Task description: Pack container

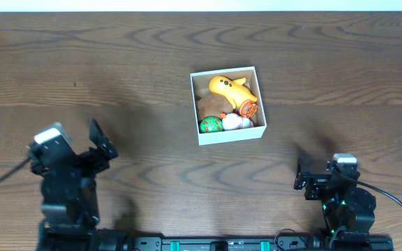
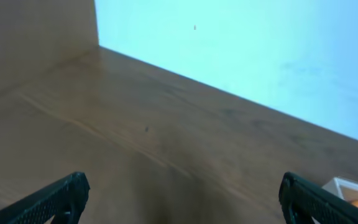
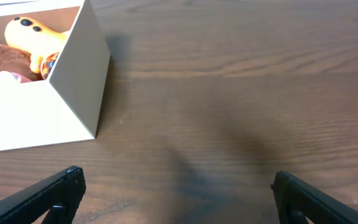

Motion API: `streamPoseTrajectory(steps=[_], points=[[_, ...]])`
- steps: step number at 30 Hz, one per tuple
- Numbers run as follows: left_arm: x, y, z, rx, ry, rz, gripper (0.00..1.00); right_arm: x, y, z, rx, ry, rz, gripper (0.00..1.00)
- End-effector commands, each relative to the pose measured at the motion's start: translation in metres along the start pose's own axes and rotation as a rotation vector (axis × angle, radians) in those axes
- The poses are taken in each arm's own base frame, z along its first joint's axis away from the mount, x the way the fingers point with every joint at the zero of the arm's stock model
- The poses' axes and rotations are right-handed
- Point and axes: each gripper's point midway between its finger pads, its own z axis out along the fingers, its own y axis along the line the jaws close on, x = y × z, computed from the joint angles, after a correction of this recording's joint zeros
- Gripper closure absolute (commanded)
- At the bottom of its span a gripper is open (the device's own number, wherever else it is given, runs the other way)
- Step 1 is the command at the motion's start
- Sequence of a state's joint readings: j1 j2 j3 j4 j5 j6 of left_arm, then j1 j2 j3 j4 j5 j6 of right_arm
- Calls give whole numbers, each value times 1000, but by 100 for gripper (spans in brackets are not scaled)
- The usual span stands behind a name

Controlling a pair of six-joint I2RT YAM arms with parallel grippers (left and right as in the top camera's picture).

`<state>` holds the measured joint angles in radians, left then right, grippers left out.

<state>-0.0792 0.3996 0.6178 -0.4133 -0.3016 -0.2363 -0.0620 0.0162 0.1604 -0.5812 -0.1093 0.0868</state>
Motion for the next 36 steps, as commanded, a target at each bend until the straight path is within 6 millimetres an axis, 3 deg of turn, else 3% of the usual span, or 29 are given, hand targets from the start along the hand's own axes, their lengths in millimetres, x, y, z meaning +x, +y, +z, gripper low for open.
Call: streamPoseTrajectory(steps=[1,9,17,27,36], points=[[27,1,3,44,-26,-22,2,2,2,1,-12,-1,5,1],[75,4,12,118,-88,-91,2,2,2,1,-12,-1,5,1],[82,3,22,146,-166,-133,2,2,2,1,-12,-1,5,1],[117,8,35,122,-98,-109,2,2,2,1,-12,-1,5,1],[116,8,35,124,-105,-112,2,2,2,1,-12,-1,5,1]])
